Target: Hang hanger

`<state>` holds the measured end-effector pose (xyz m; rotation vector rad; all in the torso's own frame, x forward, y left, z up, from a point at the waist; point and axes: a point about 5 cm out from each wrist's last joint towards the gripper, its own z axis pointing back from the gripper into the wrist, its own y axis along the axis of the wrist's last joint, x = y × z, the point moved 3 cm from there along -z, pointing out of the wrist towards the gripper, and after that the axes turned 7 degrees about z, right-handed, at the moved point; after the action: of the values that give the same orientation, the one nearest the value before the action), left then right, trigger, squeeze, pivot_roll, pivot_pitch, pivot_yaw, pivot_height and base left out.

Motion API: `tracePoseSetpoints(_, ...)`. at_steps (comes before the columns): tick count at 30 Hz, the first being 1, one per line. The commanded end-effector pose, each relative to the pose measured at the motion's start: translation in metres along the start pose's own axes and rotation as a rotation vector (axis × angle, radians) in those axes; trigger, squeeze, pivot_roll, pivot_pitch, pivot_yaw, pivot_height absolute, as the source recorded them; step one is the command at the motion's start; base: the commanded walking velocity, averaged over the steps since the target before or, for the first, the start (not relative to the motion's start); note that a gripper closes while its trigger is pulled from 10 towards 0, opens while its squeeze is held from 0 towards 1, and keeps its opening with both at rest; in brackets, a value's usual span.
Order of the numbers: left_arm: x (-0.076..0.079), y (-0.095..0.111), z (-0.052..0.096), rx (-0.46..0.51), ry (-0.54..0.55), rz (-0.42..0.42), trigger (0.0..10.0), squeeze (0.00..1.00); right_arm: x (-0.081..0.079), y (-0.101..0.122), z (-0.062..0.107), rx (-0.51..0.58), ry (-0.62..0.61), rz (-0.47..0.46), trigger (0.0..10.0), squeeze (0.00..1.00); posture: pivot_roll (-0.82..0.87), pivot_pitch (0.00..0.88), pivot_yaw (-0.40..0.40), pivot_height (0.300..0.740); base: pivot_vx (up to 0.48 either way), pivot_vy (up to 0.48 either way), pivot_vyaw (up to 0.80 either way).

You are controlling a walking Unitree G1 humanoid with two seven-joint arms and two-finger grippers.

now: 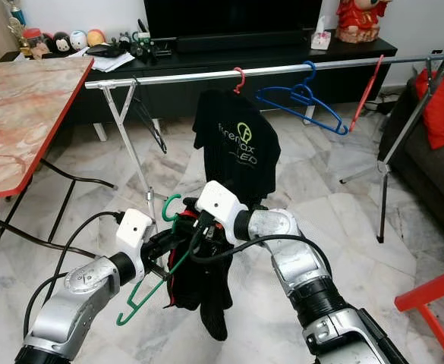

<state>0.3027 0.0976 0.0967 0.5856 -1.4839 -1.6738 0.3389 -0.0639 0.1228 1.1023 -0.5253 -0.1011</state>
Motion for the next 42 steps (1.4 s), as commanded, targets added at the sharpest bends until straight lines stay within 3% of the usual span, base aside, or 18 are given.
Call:
tracePoseSetpoints(1, -0.005, 0.01, 0.0, 0.051, 0.021, -0.012, 10.0, 0.0, -0.005, 0.003, 0.002, 0.002, 0.027, 0.015, 10.0, 1.0, -0.05, 0.016, 0.035, 0.74, 0.0, 0.0, 0.0)
tracePoseSetpoints(8, -0.011, 0.009, 0.001, 0.053, 0.053, -0.017, 10.0, 0.0, -0.014, -0.008, 0.014, -0.062, 0.081, 0.025, 10.0, 1.0, -0.06, 0.015, 0.034, 0.74, 0.0, 0.0, 0.0)
tracePoseSetpoints(19, -0.015, 0.008, 0.002, 0.056, 0.065, -0.021, 10.0, 0.0, -0.013, -0.013, 0.029, -0.101, 0.096, 0.03, 10.0, 1.0, -0.06, 0.013, 0.034, 0.74, 0.0, 0.0, 0.0)
tracePoseSetpoints(28, -0.017, 0.006, 0.001, 0.064, 0.078, -0.019, 10.0, 0.0, -0.04, -0.007, 0.048, -0.066, 0.225, -0.007, 10.0, 1.0, -0.07, 0.0, 0.031, 0.74, 0.0, 0.0, 0.0)
tracePoseSetpoints(31, -0.017, 0.006, 0.001, 0.064, 0.078, -0.019, 10.0, 0.0, -0.041, -0.007, 0.049, -0.067, 0.228, -0.007, 10.0, 1.0, -0.07, 0.0, 0.031, 0.74, 0.0, 0.0, 0.0)
tracePoseSetpoints(35, -0.018, 0.005, 0.002, 0.058, 0.065, -0.016, 10.0, 0.0, -0.024, -0.013, 0.061, -0.096, 0.16, 0.025, 10.0, 1.0, -0.08, 0.0, 0.031, 0.74, 0.0, 0.0, 0.0)
tracePoseSetpoints(38, -0.018, 0.004, 0.003, 0.056, 0.055, -0.015, 10.0, 0.0, -0.021, -0.012, 0.063, -0.1, 0.143, 0.029, 10.0, 1.0, -0.08, 0.0, 0.031, 0.74, 0.0, 0.0, 0.0)
tracePoseSetpoints(39, -0.014, -0.001, 0.006, 0.024, 0.007, -0.031, 10.0, 0.0, -0.001, -0.01, 0.066, -0.102, 0.054, 0.062, 10.0, 0.0, -0.08, 0.0, 0.031, 0.74, 0.0, 0.0, 0.0)
tracePoseSetpoints(42, -0.008, -0.009, 0.012, -0.028, -0.067, -0.054, 10.0, 0.0, 0.029, -0.005, 0.072, -0.1, -0.08, 0.107, 10.0, 0.0, -0.08, 0.0, 0.032, 0.74, 0.0, 0.0, 0.0)
